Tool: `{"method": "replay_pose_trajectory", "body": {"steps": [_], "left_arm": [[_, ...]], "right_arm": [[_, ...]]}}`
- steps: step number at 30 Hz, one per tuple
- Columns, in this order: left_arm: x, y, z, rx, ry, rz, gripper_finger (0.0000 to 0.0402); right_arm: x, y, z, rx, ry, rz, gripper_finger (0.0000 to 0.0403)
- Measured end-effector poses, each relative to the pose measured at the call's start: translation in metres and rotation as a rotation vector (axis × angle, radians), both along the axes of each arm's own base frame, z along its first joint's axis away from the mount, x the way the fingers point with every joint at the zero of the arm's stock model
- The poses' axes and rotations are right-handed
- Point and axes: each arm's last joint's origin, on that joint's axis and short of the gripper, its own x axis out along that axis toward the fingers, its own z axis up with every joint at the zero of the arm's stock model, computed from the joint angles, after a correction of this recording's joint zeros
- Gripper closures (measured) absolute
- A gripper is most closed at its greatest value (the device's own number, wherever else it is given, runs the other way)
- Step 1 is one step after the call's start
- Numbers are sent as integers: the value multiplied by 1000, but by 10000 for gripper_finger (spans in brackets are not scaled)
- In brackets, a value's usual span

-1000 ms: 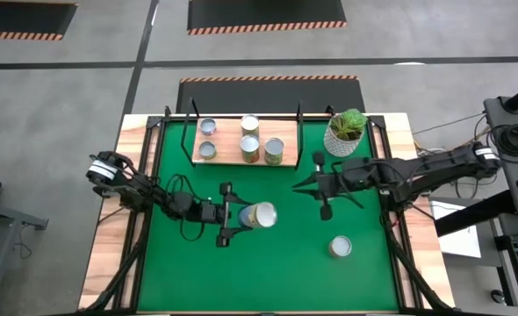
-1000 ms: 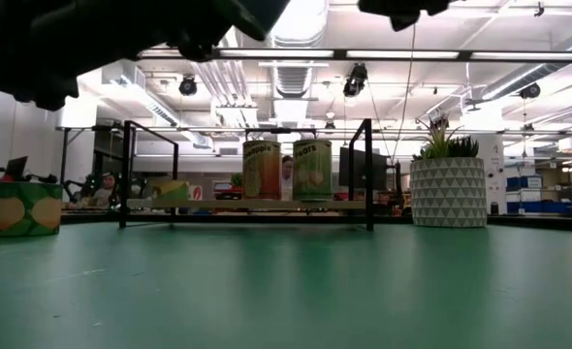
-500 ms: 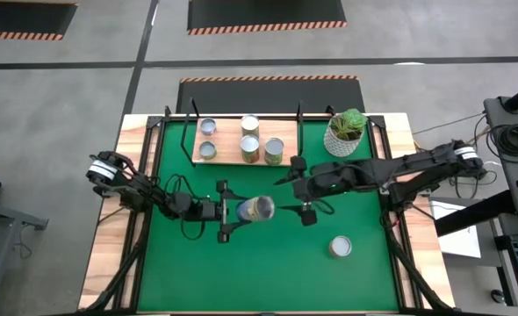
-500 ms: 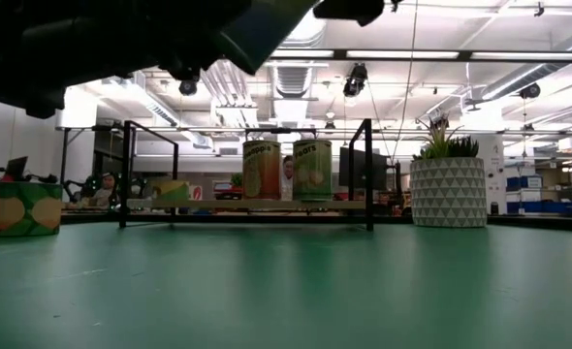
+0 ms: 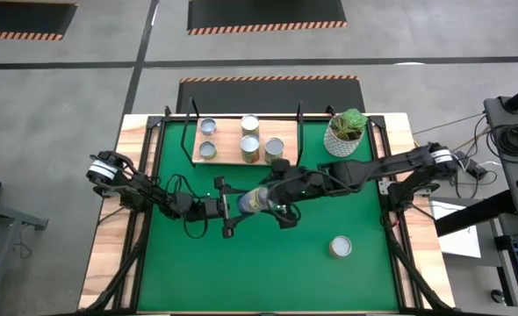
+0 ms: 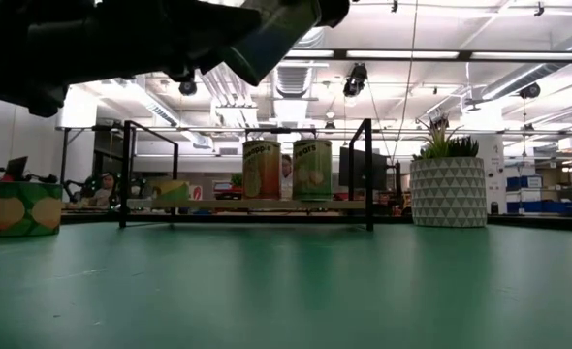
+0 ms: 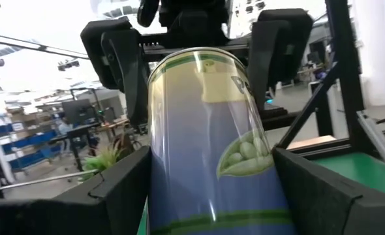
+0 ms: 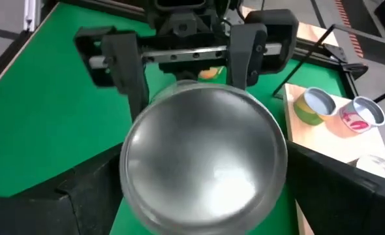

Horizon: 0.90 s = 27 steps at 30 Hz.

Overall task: Pick and place cans onto a shelf
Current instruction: Put the canned peas on the shelf

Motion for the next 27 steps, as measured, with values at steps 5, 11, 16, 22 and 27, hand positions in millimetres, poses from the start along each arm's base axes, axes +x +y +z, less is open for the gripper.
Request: {"method": "replay_pose_trajectory", "body": {"steps": [5, 11, 16, 22, 27], "left_arm": [[0, 0, 0, 13, 5, 16, 125], [-1, 0, -1, 11, 8, 11, 120], [-1, 0, -1, 9, 8, 10, 105], [-1, 0, -1, -10, 8, 7, 82], [-1, 0, -2, -22, 10, 4, 72]], "right_arm": [[6, 1, 2, 23, -6, -21, 55], [6, 1, 3, 50, -7, -28, 104], [6, 1, 3, 62, -8, -33, 104], [6, 0, 6, 85, -2, -33, 104], [3, -1, 13, 79, 33, -33, 104]]}}
